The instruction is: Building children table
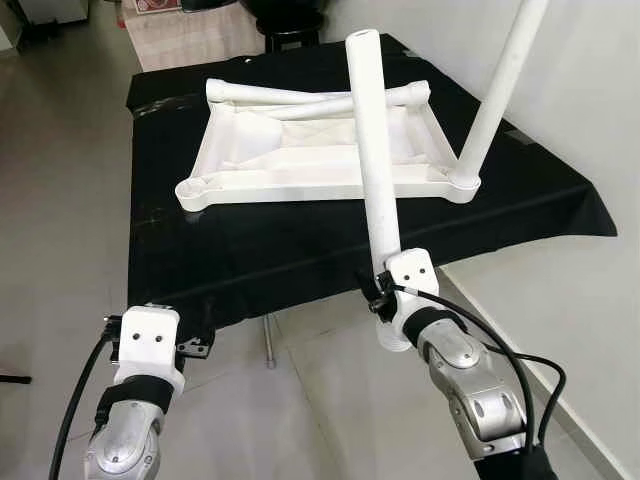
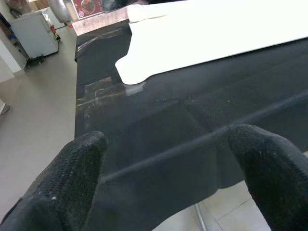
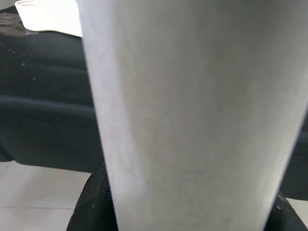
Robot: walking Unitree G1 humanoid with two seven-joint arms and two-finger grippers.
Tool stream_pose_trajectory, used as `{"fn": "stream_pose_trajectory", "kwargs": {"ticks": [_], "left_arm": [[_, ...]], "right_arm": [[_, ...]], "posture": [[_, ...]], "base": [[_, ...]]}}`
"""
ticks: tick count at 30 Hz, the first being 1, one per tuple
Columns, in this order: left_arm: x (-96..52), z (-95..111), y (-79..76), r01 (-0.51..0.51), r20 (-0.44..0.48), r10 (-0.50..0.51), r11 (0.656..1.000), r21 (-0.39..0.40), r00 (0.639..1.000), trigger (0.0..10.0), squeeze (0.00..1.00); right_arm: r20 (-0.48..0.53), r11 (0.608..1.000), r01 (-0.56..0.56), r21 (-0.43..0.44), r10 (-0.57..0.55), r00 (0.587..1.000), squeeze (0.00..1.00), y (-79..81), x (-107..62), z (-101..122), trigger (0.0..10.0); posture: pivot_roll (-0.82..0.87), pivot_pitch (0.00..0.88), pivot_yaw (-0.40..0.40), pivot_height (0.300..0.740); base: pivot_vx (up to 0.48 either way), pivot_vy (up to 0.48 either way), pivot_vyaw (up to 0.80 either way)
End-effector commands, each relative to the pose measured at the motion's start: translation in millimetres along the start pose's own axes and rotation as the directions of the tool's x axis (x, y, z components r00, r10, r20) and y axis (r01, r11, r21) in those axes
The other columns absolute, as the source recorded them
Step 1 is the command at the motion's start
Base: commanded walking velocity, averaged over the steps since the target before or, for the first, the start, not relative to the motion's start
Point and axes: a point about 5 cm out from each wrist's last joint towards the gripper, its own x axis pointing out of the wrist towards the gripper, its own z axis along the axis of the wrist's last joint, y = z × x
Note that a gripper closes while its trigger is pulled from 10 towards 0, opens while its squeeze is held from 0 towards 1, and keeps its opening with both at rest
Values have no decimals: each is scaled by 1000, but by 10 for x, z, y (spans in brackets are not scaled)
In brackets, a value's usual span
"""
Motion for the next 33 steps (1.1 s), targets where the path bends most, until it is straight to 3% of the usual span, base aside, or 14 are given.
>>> {"fn": "stream_pose_trajectory", "kwargs": {"ticks": [1, 6, 12, 15, 17, 19, 22, 23, 26, 27, 28, 33], "left_arm": [[-25, -11, -90, -52, -78, 41, 989, -141, 996, 10000, 0], [2, 1, -39, -95, -76, 86, 989, -114, 993, 10000, 0], [23, 32, -57, -60, -57, 55, 994, -96, 997, 10000, 0], [63, 119, -62, -27, -6, 26, 993, -114, 1000, 10000, 0], [74, 145, -56, -27, 5, 28, 991, -133, 1000, 10000, 0], [90, 167, -46, -27, 7, 28, 992, -120, 1000, 10000, 0], [119, 196, -5, -88, 25, 89, 996, -16, 996, 10000, 0], [119, 196, -5, -88, 25, 89, 996, -16, 996, 10000, 0], [117, 179, -44, -52, 16, 52, 998, -35, 999, 10000, 0], [91, 165, -137, 58, 25, -56, 995, -83, 998, 10000, 0], [67, 148, -178, 84, 27, -82, 992, -91, 996, 10000, 0], [2, 112, -222, 96, 29, -95, 993, -62, 995, 10000, 0]], "right_arm": [[105, 979, -190, -69, 196, 975, 0, 452, 43, 208, 10000], [106, 981, -190, -33, 192, 976, 0, 420, 62, 212, 10000], [130, 982, -189, 2, 187, 974, 0, 399, 49, 242, 10000], [187, 970, -220, 105, 198, 962, 0, 324, 51, 312, 10000], [206, 965, -232, 126, 203, 957, 0, 297, 55, 337, 10000], [223, 960, -241, 144, 205, 953, 0, 264, 76, 372, 10000], [267, 949, -297, 109, 259, 928, 0, 263, 189, 491, 10000], [267, 949, -297, 109, 259, 928, 0, 263, 189, 491, 10000], [270, 947, -303, 110, 265, 926, 0, 278, 215, 500, 10000], [277, 938, -321, 135, 275, 921, 0, 346, 260, 505, 10000], [270, 934, -328, 144, 282, 921, 0, 406, 286, 483, 10000], [248, 934, -319, 158, 275, 929, 0, 465, 337, 434, 10000]], "posture": [[-52, 49, 35, 740], [-40, 58, 44, 740], [-45, 59, 45, 740], [-36, 57, 45, 740], [-34, 58, 44, 740], [-32, 57, 43, 740], [-21, 56, 42, 740], [-21, 56, 42, 740], [-10, 53, 37, 740], [-6, 52, 35, 740], [3, 53, 30, 740], [10, 49, 25, 740]], "base": [[0, 0, 0], [0, 0, 0], [0, 0, 0], [0, 0, 0], [0, 0, 0], [0, 0, 0], [0, 0, 533], [0, 0, 800], [0, 0, 800], [0, 0, 800], [0, 0, 800], [0, 0, 795]]}}
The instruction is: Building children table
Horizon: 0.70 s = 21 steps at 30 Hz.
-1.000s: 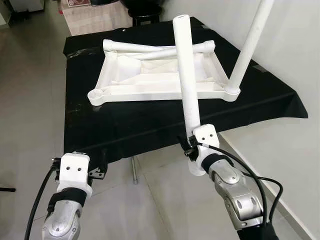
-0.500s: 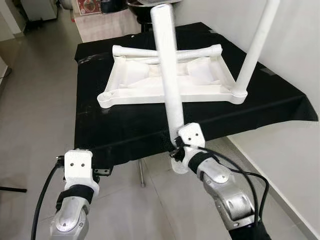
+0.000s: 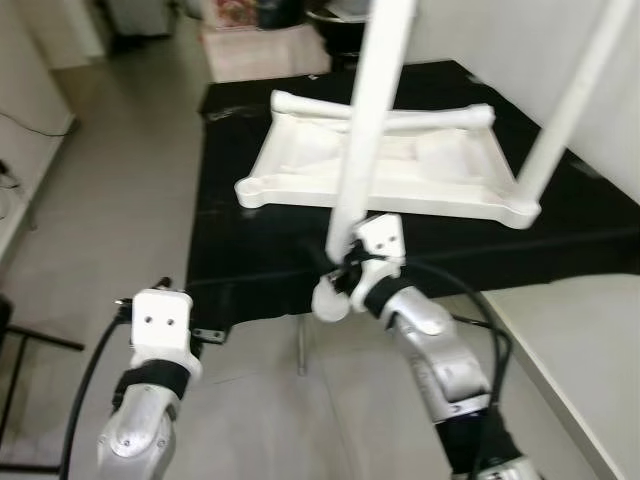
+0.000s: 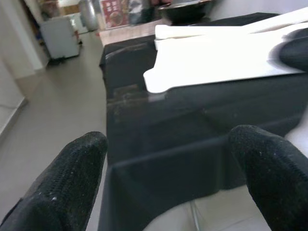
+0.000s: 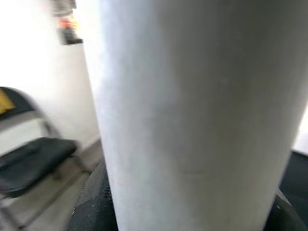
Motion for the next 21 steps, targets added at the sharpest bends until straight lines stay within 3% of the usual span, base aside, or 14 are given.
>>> {"fn": "stream_pose_trajectory", "kwargs": {"ticks": [1, 4, 9, 12, 21], "left_arm": [[-1, -41, 31, 12, -10, -11, 999, 31, 1000, 10000, 0], [25, -42, 29, 29, -8, -28, 999, 25, 1000, 10000, 0], [198, -12, -8, 86, 5, -86, 996, 25, 996, 10000, 0], [225, -14, 16, 81, 8, -81, 997, -14, 997, 10000, 0], [190, -6, 56, 70, 25, -68, 995, -68, 997, 10000, 0]], "right_arm": [[13, 1000, 19, 0, -19, 1000, 0, -27, 38, 22, 10000], [12, 1000, 28, 11, -28, 1000, 0, -45, 48, 16, 10000], [7, 998, 54, 14, -54, 998, 0, -106, 76, -1, 10000], [-8, 996, 79, 29, -79, 997, 0, -143, 88, -27, 10000], [-10, 991, 119, 67, -118, 993, 0, -207, 97, -39, 10000]], "posture": [[12, 48, 20, 740], [10, 46, 22, 740], [-11, 32, 30, 740], [-14, 29, 27, 740], [-7, 22, 26, 740]], "base": [[0, 0, 794], [0, 0, 794], [0, 0, 794], [0, 0, 0], [384, 0, 0]]}}
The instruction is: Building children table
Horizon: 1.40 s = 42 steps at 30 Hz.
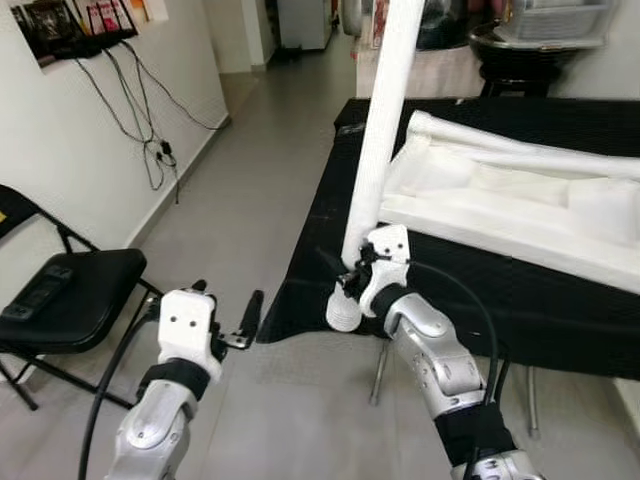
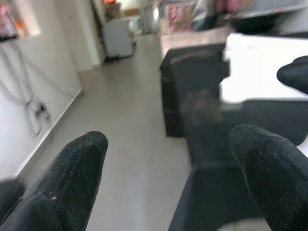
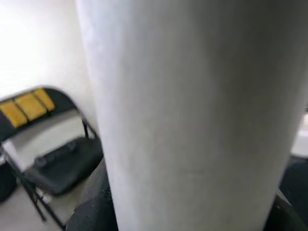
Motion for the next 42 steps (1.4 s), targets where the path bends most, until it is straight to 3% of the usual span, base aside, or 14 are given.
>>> {"fn": "stream_pose_trajectory", "kwargs": {"ticks": [1, 13, 20, 29, 31, 33, 34, 35, 37, 38, 40, 41, 42], "left_arm": [[2, 2, -33, 28, 4, -27, 1000, -9, 1000, 10000, 0], [47, 46, -58, 87, 21, -87, 996, -23, 996, 10000, 0], [39, 63, -75, 101, 24, -100, 995, -22, 995, 10000, 0], [8, 87, -76, 108, 29, -107, 994, -31, 994, 10000, 0], [-19, 92, -115, 156, 19, -156, 987, -25, 988, 10000, 0], [-27, 93, -126, 170, 17, -170, 985, -23, 985, 10000, 0], [-66, 79, -178, 236, -9, -236, 972, -9, 972, 10000, 0], [-66, 79, -178, 236, -9, -236, 972, -9, 972, 10000, 0], [-199, 7, -312, 400, -102, -396, 917, 17, 913, 10000, 0], [-199, 7, -312, 400, -102, -396, 917, 17, 913, 10000, 0], [-357, -45, -428, 526, -173, -514, 850, 29, 840, 10000, 0], [-402, -55, -454, 551, -186, -538, 834, 25, 822, 10000, 0], [-402, -55, -454, 551, -186, -538, 834, 25, 822, 10000, 0]], "right_arm": [[17, 1000, 21, 3, -21, 1000, 0, -67, -10, 37, 10000], [49, 998, 35, 58, -38, 998, 0, -97, -16, 57, 10000], [78, 999, 12, 40, -15, 997, 0, -99, -4, 129, 10000], [145, 997, -75, -31, 79, 986, 0, -66, 69, 421, 10000], [174, 982, -172, -76, 183, 968, 0, -18, 121, 592, 10000], [180, 976, -198, -89, 211, 961, 0, -5, 133, 637, 10000], [185, 952, -282, -116, 300, 936, 0, 41, 144, 708, 10000], [185, 952, -282, -116, 300, 936, 0, 41, 144, 708, 10000], [144, 855, -487, -179, 513, 846, 0, 162, 138, 784, 10000], [144, 855, -487, -179, 513, 846, 0, 162, 138, 784, 10000], [118, 757, -634, -157, 652, 749, 0, 225, 117, 827, 10000], [115, 728, -670, -143, 685, 719, 0, 232, 112, 835, 10000], [115, 728, -670, -143, 685, 719, 0, 232, 112, 835, 10000]], "posture": [[-7, 22, 26, 740], [-17, 25, 44, 740], [-14, 33, 42, 740], [-11, 47, 40, 740], [-13, 60, 40, 740], [-13, 60, 40, 740], [-10, 79, 34, 740], [-10, 79, 34, 740], [-4, 98, 29, 740], [-4, 98, 29, 740], [7, 134, 18, 740], [7, 134, 18, 740], [7, 134, 18, 740]], "base": [[401, 0, 0], [399, 0, 0], [398, 0, 0], [396, 0, 0], [0, 0, 0], [0, 0, 0], [0, 0, 0], [0, 0, 0], [0, 0, 0], [0, 0, 0], [0, 0, 0], [0, 0, 0], [0, 0, 0]]}}
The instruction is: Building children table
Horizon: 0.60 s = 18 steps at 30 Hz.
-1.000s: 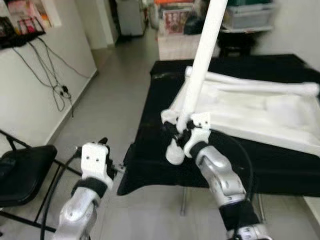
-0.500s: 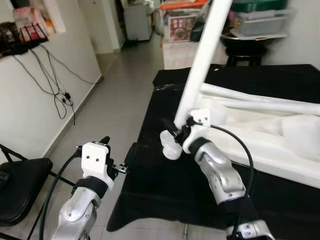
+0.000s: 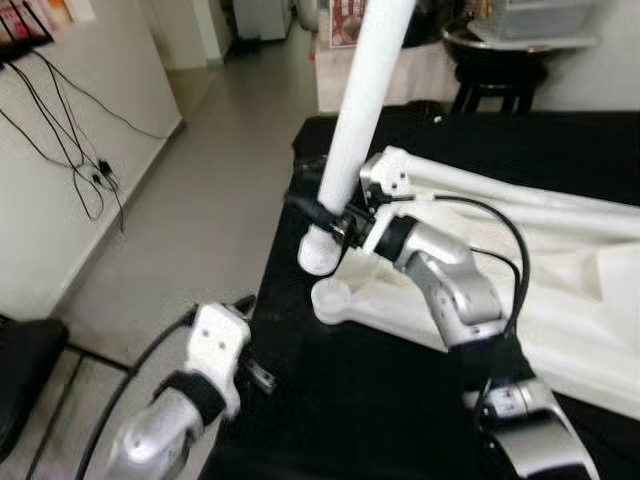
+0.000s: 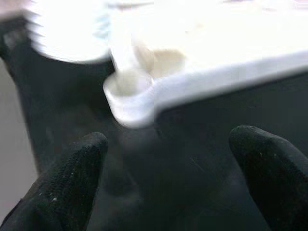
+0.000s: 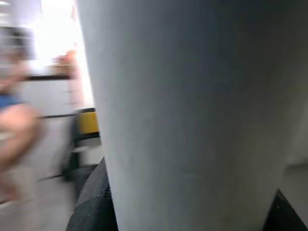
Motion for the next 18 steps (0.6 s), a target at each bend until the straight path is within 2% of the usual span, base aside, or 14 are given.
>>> {"fn": "stream_pose_trajectory", "kwargs": {"ticks": [1, 2, 8, 9, 10, 11, 15, 18], "left_arm": [[-69, 41, -75, 35, -6, -35, 999, 12, 999, 10000, 0], [-91, 50, -99, 40, -9, -40, 999, 18, 999, 10000, 0], [-122, 77, -133, 41, -9, -41, 998, 39, 999, 10000, 0], [-161, 115, -116, -14, -10, 15, 993, 121, 1000, 10000, 0], [-161, 115, -116, -14, -10, 15, 993, 121, 1000, 10000, 0], [-198, 135, -70, -88, -11, 91, 977, 196, 996, 10000, 0], [-228, 149, -33, -142, -8, 147, 968, 206, 989, 10000, 0], [-269, 187, 14, -206, 7, 209, 954, 217, 978, 10000, 0]], "right_arm": [[2, 985, -168, 37, 168, 986, 0, 77, 23, 4, 10000], [-4, 977, -212, 33, 212, 977, 0, 89, 6, 10, 10000], [-13, 972, -234, 36, 234, 972, 0, 65, -17, 15, 10000], [-24, 980, -193, 42, 194, 981, 0, -45, 0, -4, 10000], [-24, 980, -193, 42, 194, 981, 0, -45, 0, -4, 10000], [-29, 989, -136, 52, 138, 990, 0, -151, 10, -26, 10000], [-26, 991, -119, 61, 121, 992, 0, -200, -15, -21, 10000], [-12, 988, -137, 74, 139, 990, 0, -264, -93, 38, 10000]], "posture": [[15, 183, 8, 740], [15, 190, 7, 740], [16, 212, 3, 740], [17, 257, -5, 740], [17, 257, -5, 740], [22, 279, -8, 740], [27, 293, -7, 740], [33, 321, -1, 740]], "base": [[0, 0, 0], [0, 0, 0], [0, 0, 0], [0, 0, 0], [0, 0, 0], [0, 0, 0], [0, 0, 0], [0, 0, 0]]}}
